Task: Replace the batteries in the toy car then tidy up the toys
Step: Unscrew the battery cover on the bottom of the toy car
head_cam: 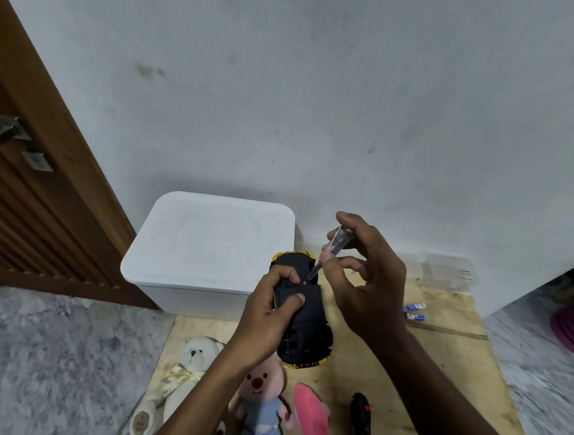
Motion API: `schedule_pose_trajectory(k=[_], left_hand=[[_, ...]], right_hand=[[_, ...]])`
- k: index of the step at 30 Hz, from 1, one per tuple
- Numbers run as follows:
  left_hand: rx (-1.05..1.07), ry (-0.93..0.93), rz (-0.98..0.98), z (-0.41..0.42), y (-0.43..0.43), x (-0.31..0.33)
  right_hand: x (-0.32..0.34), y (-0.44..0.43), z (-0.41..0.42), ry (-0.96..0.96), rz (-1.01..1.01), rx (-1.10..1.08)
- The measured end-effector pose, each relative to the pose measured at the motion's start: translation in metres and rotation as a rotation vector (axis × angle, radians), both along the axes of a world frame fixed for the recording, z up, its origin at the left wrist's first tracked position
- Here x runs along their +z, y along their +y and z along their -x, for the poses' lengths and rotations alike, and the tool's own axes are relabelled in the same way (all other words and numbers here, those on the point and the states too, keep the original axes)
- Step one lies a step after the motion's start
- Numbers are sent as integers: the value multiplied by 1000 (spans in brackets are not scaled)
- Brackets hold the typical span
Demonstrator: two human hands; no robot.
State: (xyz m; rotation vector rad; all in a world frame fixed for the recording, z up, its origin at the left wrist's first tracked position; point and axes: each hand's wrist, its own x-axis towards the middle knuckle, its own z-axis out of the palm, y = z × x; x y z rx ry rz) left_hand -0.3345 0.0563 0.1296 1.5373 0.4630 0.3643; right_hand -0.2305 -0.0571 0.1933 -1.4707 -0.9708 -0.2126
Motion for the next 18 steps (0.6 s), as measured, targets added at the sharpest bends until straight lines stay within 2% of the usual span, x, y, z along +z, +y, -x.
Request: schedule_pose_trajectory(k=[12,18], left_hand=[[-21,-15,-7,0,1,0],[-13,-25,-21,0,3,1]], right_hand=[[3,3,-1,-77,12,-54],[6,4,3,-23,2,-8]])
